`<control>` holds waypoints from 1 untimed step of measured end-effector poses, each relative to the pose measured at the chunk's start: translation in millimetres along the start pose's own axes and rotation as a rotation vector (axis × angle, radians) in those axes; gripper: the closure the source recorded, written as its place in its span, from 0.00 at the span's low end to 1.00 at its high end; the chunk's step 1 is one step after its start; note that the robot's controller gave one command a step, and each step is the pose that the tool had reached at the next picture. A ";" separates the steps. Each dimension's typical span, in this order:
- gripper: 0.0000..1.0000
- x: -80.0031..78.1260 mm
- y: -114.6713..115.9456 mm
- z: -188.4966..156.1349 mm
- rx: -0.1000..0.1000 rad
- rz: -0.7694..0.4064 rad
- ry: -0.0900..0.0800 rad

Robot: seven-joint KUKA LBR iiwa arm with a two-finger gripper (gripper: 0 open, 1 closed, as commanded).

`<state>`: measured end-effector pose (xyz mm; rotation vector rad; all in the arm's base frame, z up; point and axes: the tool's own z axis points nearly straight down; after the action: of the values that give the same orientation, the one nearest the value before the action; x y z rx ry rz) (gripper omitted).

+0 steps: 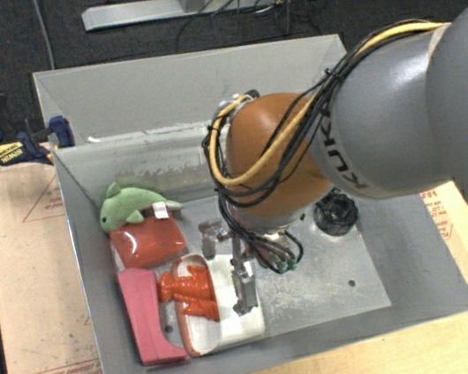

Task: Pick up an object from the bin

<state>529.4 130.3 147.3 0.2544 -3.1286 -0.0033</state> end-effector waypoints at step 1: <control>0.00 38.0 7.0 55.2 -0.002 -0.153 -0.010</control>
Offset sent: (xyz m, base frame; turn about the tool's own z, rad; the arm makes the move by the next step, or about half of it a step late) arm -0.0313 0.0544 -0.0765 -0.2412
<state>490.6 131.1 92.2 0.4945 -3.1103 -0.0075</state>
